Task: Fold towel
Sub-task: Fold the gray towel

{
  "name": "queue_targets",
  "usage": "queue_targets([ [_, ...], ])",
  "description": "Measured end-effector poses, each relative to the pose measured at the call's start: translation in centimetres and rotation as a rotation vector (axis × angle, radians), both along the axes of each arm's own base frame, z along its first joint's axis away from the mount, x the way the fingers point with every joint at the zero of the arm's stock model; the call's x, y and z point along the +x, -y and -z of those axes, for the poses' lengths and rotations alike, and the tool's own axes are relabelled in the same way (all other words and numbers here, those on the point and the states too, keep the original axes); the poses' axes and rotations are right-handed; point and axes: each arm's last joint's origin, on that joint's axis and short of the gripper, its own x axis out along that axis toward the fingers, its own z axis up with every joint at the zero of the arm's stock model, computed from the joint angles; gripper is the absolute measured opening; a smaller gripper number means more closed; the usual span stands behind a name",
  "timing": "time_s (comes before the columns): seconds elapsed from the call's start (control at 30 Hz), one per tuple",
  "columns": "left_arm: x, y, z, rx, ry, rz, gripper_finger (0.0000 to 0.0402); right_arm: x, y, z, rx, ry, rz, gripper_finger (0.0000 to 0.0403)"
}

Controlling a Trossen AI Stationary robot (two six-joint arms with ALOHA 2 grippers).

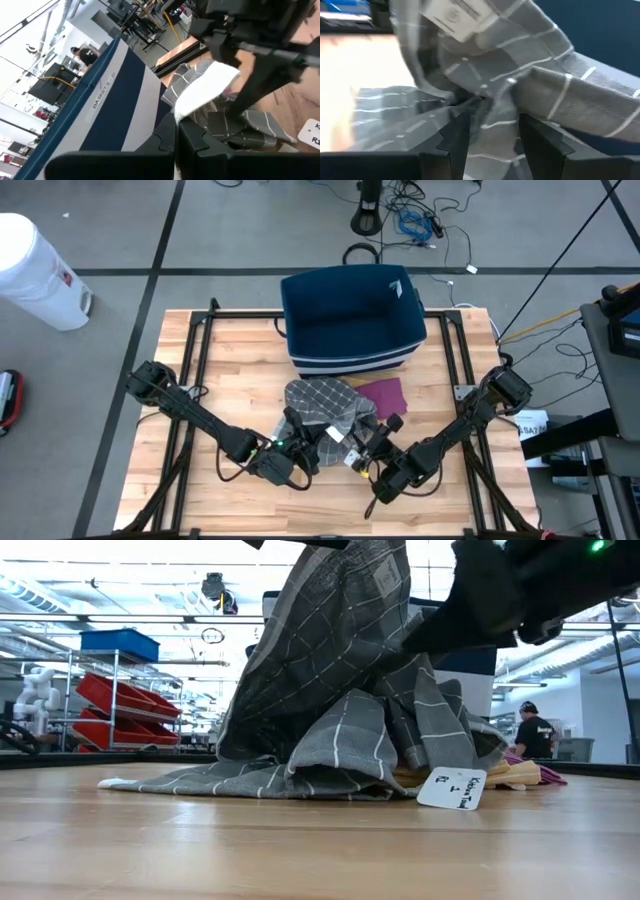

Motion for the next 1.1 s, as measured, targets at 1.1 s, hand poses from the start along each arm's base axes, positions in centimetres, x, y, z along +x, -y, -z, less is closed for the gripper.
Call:
queue_targets([
  [1.1, -1.0, 2.0, -1.4, 0.115, 0.03, 0.021, 0.0, -3.6, -0.1, 2.2, 0.185, -0.213, -0.013, 0.0065],
])
